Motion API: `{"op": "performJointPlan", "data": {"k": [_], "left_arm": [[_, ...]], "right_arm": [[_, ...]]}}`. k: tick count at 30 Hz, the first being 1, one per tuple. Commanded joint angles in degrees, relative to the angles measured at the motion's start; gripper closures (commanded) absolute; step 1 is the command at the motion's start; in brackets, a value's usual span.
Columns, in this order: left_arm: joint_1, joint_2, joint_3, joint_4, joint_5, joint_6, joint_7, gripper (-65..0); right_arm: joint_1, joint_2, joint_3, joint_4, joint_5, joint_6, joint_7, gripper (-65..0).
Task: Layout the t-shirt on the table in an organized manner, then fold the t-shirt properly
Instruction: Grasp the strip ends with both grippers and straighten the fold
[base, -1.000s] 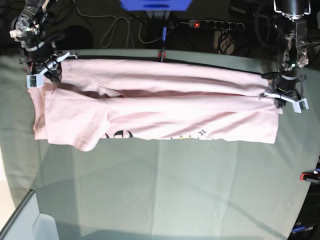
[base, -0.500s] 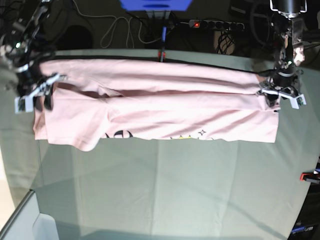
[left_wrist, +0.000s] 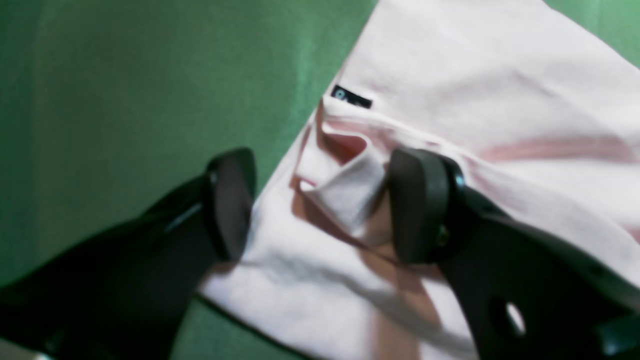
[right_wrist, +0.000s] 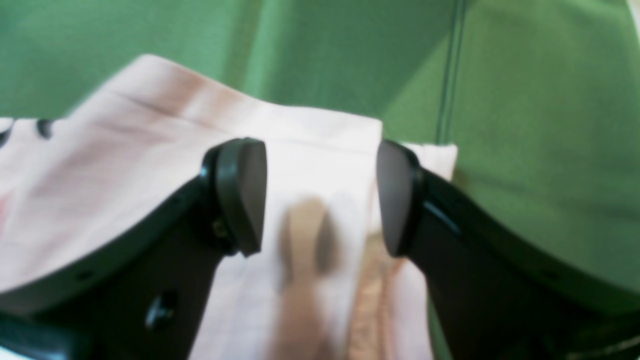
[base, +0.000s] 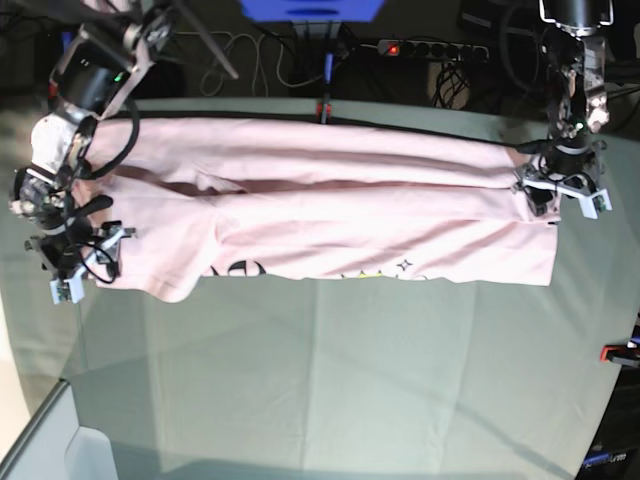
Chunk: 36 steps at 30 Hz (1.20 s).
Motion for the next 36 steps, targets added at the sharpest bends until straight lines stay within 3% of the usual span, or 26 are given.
{"op": "performJointPlan", "data": {"k": [1, 6, 10, 13, 17, 18, 24, 36], "left_arm": [[-0.23, -0.90, -0.23, 0.87, -0.09, -0.07, -0.94, -40.8], [-0.23, -0.90, -0.23, 0.87, -0.09, -0.07, -0.94, -40.8], [-0.23, -0.90, -0.23, 0.87, -0.09, -0.07, -0.94, -40.8], [-0.23, -0.73, -0.23, 0.87, -0.09, -0.07, -0.94, -40.8], [-0.23, -0.73, -0.23, 0.87, -0.09, -0.07, -0.94, -40.7], [-0.23, -0.73, -0.23, 0.87, -0.09, -0.07, -0.94, -40.7], [-0.23, -0.73, -0.23, 0.87, -0.09, -0.07, -0.94, -40.7], [-0.23, -0.90, -0.23, 0.87, -0.09, -0.07, -0.94, -40.8]], "right_arm": [[1.43, 1.24, 0.00, -0.51, 0.64, -0.05, 1.33, -35.0], [2.13, 3.53, -0.35, -5.87, 0.64, -0.05, 1.41, -34.8], [1.69, 3.44, -0.18, -5.61, 0.64, -0.05, 1.41, -33.1], [0.72, 3.35, -0.09, -5.78, 0.64, -0.05, 1.41, -22.6], [-0.33, 3.35, -0.09, -5.61, 0.64, -0.05, 1.41, -1.7], [-0.33, 3.27, -0.09, -5.61, 0.64, -0.05, 1.41, 0.0], [-3.85, 3.00, 0.00, -0.68, 0.81, -0.05, 1.33, 0.0], [-10.44, -3.68, 2.37, 15.67, 0.81, -0.05, 1.15, 0.0]]}}
